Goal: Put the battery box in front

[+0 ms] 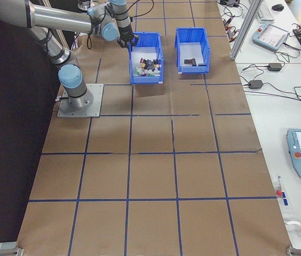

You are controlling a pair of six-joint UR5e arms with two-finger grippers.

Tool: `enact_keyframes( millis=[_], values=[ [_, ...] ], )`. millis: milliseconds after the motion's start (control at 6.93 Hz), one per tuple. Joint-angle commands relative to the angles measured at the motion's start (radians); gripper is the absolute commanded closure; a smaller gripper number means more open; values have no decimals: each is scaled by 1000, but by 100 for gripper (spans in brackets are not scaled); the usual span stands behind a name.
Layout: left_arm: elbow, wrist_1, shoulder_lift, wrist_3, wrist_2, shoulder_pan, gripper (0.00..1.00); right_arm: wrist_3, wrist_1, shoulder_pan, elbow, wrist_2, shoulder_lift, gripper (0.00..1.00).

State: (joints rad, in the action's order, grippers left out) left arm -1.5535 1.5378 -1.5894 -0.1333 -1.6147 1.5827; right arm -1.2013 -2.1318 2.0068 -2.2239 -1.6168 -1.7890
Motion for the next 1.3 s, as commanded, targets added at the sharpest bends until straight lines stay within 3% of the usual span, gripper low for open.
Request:
enact_keyframes(
  millis=[0, 288, 577, 721, 865, 1010, 1154],
  values=[
    [-87, -11, 78, 104, 13, 0, 0, 106, -7, 105, 61, -56, 116, 100],
    [-123, -13, 121, 215, 9, 7, 0, 186, -69, 138, 59, -69, 161, 100],
    [-129, -18, 106, 236, -1, -12, 0, 189, -62, 138, 55, -80, 161, 100],
    [-129, -19, 103, 235, -1, -13, 0, 189, -57, 138, 53, -77, 163, 85],
    [-132, -19, 106, 241, -5, -26, 0, 189, -57, 138, 53, -68, 166, 8],
    [-132, -18, 106, 241, -7, -35, 0, 189, -50, 138, 55, -78, 165, 0],
    [-132, -18, 105, 241, -4, -35, 0, 189, -50, 138, 59, -93, 160, 0]
  ],
)
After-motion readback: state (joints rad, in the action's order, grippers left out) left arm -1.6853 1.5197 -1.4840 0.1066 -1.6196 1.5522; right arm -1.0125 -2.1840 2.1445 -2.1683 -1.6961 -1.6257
